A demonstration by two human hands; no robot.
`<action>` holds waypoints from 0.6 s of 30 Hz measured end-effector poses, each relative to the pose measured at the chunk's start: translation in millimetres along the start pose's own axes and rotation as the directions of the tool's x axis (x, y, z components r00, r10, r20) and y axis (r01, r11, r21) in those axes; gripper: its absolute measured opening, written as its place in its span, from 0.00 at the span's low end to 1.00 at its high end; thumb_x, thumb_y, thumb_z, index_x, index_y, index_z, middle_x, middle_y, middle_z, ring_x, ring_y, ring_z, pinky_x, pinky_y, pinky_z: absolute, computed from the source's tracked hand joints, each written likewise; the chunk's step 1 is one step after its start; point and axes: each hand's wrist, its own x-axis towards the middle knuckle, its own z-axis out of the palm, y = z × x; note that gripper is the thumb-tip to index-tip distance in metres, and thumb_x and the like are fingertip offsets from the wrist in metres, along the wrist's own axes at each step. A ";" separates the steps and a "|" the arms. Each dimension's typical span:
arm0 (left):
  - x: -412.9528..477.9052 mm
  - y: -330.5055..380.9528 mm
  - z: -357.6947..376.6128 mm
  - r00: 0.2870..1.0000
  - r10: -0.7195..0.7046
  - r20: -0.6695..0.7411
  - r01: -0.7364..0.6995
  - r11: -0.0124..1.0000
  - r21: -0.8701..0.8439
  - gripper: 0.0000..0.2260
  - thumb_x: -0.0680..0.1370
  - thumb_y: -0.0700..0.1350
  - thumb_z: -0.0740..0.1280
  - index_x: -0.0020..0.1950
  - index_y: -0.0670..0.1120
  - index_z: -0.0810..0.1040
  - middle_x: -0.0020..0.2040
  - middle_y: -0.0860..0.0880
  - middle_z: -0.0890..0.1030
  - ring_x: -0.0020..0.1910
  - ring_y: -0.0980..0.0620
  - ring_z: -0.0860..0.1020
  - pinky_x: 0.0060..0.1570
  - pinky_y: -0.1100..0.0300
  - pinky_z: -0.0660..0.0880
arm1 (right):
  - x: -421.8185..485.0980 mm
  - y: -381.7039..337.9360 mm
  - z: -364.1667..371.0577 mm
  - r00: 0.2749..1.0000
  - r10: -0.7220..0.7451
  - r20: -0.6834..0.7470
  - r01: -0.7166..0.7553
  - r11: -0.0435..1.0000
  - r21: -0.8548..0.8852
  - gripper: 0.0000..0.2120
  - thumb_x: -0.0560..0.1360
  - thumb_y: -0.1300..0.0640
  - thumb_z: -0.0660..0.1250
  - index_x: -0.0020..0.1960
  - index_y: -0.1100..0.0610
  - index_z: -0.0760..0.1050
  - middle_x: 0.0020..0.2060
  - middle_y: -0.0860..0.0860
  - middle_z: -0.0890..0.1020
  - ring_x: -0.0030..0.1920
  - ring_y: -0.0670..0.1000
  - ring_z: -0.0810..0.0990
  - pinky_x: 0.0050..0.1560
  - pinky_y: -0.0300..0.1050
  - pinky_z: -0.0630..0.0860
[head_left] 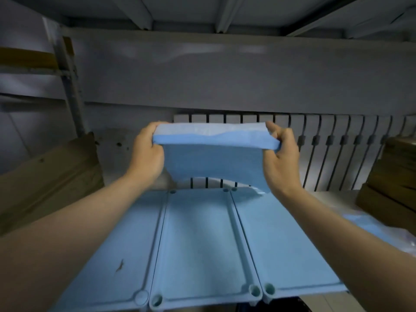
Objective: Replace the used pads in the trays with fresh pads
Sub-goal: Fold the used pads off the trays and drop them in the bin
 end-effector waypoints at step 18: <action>-193.4 -74.6 -87.0 0.686 -0.550 0.476 0.394 0.831 0.392 0.19 0.68 0.37 0.77 0.29 0.45 0.68 0.25 0.54 0.68 0.26 0.55 0.69 0.31 0.62 0.65 | -158.1 64.9 -60.7 0.803 0.470 0.365 -0.125 0.732 -0.670 0.12 0.70 0.66 0.64 0.41 0.48 0.76 0.38 0.48 0.80 0.40 0.56 0.80 0.41 0.49 0.77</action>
